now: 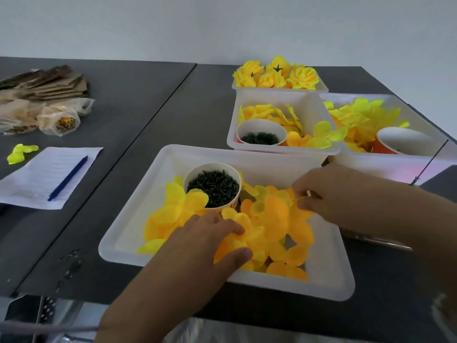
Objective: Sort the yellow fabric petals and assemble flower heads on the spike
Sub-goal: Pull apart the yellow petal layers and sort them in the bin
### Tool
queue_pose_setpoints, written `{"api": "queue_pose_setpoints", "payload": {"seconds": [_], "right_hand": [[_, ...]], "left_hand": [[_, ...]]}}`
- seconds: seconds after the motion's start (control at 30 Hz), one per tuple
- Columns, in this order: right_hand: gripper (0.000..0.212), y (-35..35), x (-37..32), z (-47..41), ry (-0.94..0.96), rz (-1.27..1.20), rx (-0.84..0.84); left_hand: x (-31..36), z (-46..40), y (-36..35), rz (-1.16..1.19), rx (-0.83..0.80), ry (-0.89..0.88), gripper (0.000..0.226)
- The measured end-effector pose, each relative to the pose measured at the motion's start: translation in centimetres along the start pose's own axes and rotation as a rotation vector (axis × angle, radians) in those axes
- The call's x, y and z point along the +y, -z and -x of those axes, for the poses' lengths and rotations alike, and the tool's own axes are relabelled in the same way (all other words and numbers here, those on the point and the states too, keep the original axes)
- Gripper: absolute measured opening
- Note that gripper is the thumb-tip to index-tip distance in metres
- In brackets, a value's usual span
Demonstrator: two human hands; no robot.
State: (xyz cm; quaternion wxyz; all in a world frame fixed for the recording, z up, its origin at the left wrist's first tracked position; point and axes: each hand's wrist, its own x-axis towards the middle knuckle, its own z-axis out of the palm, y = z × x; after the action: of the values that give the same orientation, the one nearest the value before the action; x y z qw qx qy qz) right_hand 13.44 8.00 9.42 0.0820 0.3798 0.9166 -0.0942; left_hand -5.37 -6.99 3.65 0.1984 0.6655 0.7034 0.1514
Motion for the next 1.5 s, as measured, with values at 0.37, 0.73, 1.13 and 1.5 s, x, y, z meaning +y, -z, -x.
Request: {"api": "queue_pose_setpoints", "payload": {"seconds": [0.37, 0.73, 1.13, 1.5], "right_hand": [[0.039, -0.6, -0.4, 1.7, -0.001, -0.704, 0.282], [0.029, -3.0, -2.0, 4.7, 0.133, -1.199, 0.053], [0.055, -4.8, -2.9, 4.8, -0.137, -1.321, 0.182], [0.005, -6.0, -5.9, 5.9, -0.096, -1.282, 0.436]], "left_hand": [[3.9, -0.7, -0.1, 0.383, 0.549, -0.092, 0.047], [5.3, -1.7, -1.0, 0.523, 0.623, -0.013, 0.024], [6.4, -1.5, -0.7, 0.248, 0.573, -0.207, 0.013], [7.2, -1.4, -2.0, 0.369, 0.652, -0.036, 0.009]]}}
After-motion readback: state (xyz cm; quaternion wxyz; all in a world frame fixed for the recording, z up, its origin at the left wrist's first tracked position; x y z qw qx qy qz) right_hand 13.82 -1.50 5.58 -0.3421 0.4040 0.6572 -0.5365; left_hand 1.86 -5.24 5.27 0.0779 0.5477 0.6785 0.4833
